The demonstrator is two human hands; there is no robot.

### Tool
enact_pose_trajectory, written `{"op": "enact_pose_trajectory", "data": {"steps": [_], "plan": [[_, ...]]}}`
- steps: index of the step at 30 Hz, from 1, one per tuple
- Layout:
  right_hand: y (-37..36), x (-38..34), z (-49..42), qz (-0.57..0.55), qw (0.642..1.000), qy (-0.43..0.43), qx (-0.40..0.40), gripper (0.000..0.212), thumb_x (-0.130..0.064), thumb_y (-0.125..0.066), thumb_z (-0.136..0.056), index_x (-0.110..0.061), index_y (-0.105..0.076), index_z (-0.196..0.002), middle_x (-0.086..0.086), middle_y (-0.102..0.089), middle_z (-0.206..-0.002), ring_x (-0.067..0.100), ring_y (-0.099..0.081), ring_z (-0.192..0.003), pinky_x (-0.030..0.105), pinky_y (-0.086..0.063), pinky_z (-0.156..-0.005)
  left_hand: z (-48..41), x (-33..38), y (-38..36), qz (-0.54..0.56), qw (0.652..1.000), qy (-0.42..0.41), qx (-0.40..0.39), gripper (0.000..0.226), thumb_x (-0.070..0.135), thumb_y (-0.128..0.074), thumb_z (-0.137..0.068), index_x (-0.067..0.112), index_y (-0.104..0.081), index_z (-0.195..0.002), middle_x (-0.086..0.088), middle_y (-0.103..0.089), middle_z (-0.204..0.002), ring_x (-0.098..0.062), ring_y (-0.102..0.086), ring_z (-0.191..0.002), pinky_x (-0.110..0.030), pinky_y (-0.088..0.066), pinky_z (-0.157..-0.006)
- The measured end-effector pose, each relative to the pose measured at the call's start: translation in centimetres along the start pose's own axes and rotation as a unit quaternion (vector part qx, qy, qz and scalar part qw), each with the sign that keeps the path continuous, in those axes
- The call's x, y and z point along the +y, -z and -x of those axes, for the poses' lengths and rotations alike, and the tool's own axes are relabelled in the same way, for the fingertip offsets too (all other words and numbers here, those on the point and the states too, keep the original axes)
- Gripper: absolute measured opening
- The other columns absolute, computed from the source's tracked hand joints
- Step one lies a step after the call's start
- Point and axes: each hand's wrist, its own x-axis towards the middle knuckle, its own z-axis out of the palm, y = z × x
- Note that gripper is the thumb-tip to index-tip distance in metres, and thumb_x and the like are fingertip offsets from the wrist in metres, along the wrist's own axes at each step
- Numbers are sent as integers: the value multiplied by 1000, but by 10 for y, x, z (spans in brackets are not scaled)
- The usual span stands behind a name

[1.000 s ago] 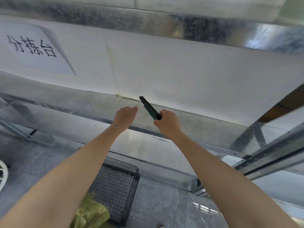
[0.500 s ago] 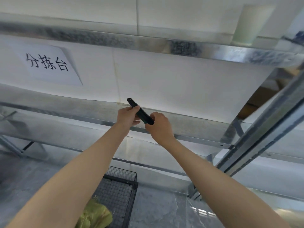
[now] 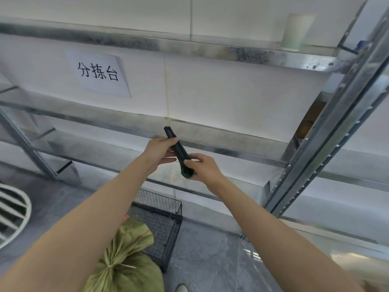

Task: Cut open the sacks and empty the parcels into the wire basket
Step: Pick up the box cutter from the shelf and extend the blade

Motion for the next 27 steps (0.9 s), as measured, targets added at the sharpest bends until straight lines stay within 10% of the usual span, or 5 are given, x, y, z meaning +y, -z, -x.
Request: {"op": "enact_pose_trajectory", "data": {"steps": [10,17,27], "plan": [[-52,17,74,-86,979,-108,-152,28,-1,-51,-96,5,-53,-123,20,-62,-107,30,-67,-90,33,-59,-78,87,-26,54,-3,1000,20,10,24,24,-62,-91,5,-65,-105,-14,-72,-96,-25,-70,-87,-31,-58,-70],[-110,35,100,-65,987,-79,-121,31,-7,-53,-96,7,-53,-124,22,-62,-109,34,-67,-94,44,-53,-92,127,-34,100,-10,1000,8,6,17,25,-60,-92,10,-66,-95,-8,-72,-89,-18,-70,-77,-23,-55,-56],[-226,57,147,-48,999,-23,-10,18,-19,-59,-94,-2,-63,-97,19,-67,-89,27,-69,-72,34,-61,-70,169,-49,200,-61,996,1,-57,17,28,-59,-92,12,-66,-97,-10,-73,-94,-22,-70,-84,-28,-54,-67]]}}
